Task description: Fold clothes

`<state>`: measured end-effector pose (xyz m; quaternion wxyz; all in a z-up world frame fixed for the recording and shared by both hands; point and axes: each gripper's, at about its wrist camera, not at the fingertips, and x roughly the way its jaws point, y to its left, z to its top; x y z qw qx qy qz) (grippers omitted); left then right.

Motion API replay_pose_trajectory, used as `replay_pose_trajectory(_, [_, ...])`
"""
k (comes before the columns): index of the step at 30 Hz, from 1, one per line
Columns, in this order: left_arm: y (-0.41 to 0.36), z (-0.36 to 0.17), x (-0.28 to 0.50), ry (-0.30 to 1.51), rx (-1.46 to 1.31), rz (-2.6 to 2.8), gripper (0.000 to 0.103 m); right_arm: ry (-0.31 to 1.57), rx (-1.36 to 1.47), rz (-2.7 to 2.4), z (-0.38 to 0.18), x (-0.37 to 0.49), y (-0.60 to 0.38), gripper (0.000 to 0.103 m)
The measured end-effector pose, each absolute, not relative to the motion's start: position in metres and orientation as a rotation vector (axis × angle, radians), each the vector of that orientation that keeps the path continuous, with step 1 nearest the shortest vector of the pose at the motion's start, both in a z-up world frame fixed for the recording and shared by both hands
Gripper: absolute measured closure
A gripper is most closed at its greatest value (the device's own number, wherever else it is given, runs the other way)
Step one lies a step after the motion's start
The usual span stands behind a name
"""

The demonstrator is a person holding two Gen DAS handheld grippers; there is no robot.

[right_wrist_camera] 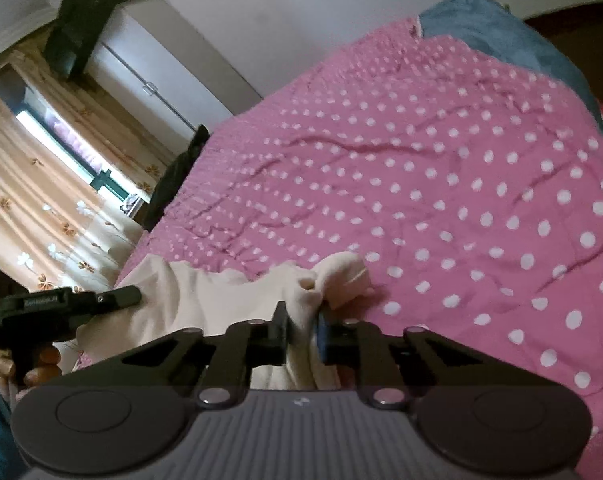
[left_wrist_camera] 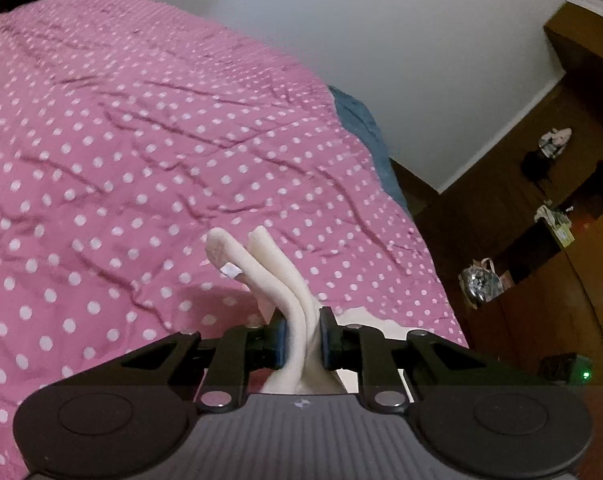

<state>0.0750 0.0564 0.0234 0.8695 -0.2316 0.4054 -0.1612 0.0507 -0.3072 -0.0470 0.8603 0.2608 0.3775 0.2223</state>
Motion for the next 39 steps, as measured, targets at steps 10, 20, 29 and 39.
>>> replay_pose_trajectory(10, [0.009,0.066,0.088,0.781,-0.408,-0.445,0.087,0.605,0.491,0.392,0.017,0.029,-0.335,0.093])
replay_pose_trajectory(20, [-0.066,0.064,0.117,0.788,-0.377,-0.541,0.093,0.562,0.374,0.197,0.038,0.027,-0.386,0.093])
replay_pose_trajectory(29, [-0.104,0.034,0.13,0.865,-0.321,-0.56,0.095,0.641,0.287,0.028,0.004,0.042,-0.41,0.092])
replay_pose_trajectory(39, [-0.118,0.013,0.123,0.935,-0.243,-0.589,0.093,0.648,0.218,-0.07,-0.014,0.052,-0.41,0.071])
